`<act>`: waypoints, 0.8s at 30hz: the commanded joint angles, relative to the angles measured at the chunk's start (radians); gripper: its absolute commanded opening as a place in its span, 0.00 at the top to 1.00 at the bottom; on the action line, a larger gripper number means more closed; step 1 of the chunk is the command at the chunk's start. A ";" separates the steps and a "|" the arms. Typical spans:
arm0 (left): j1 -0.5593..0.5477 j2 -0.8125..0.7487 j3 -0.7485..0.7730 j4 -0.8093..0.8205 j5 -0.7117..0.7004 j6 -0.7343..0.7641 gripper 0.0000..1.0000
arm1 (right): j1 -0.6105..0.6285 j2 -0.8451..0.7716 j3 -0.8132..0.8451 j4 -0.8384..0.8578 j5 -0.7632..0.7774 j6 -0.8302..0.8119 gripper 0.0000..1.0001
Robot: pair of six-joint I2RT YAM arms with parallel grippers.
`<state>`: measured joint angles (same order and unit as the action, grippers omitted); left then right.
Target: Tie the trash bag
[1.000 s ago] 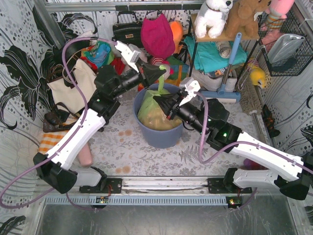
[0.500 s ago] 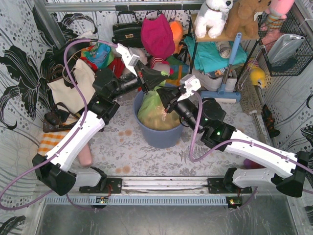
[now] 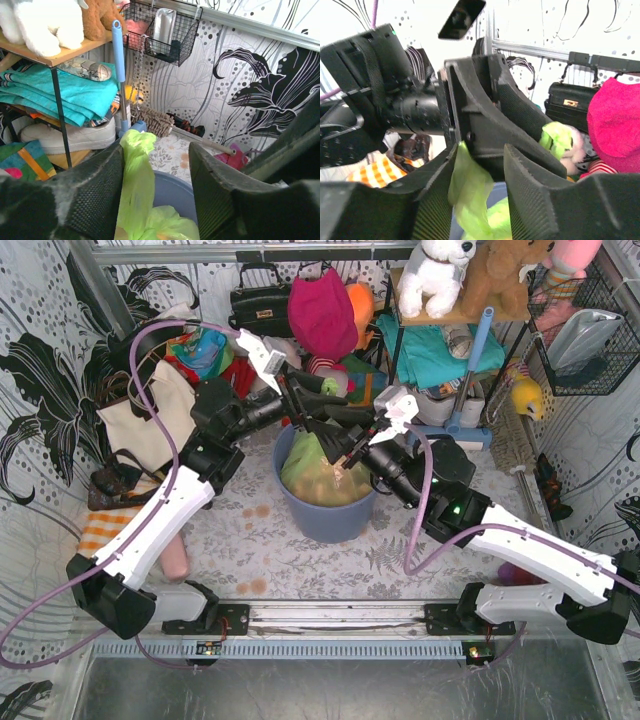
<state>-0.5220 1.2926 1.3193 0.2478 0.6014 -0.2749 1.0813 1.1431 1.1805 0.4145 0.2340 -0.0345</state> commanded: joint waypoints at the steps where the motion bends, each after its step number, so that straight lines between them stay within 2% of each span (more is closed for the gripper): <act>1: -0.009 -0.027 0.015 0.023 -0.053 0.031 0.36 | -0.001 -0.038 0.078 -0.036 -0.055 -0.002 0.49; 6: -0.003 -0.055 0.049 -0.034 -0.177 0.078 0.31 | -0.001 -0.062 0.128 -0.111 -0.005 -0.048 0.39; 14: 0.002 -0.162 0.010 -0.082 -0.455 0.168 0.25 | -0.017 -0.068 0.198 -0.204 0.201 -0.186 0.25; 19: 0.004 -0.252 -0.075 -0.094 -0.643 0.214 0.23 | -0.134 -0.049 0.203 -0.294 0.207 -0.141 0.21; 24: 0.006 -0.323 -0.187 -0.123 -0.890 0.209 0.22 | -0.318 -0.050 0.126 -0.358 0.161 -0.046 0.15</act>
<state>-0.5224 1.0016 1.2137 0.1429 -0.0330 -0.0925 0.8688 1.0931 1.3563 0.1276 0.3965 -0.1535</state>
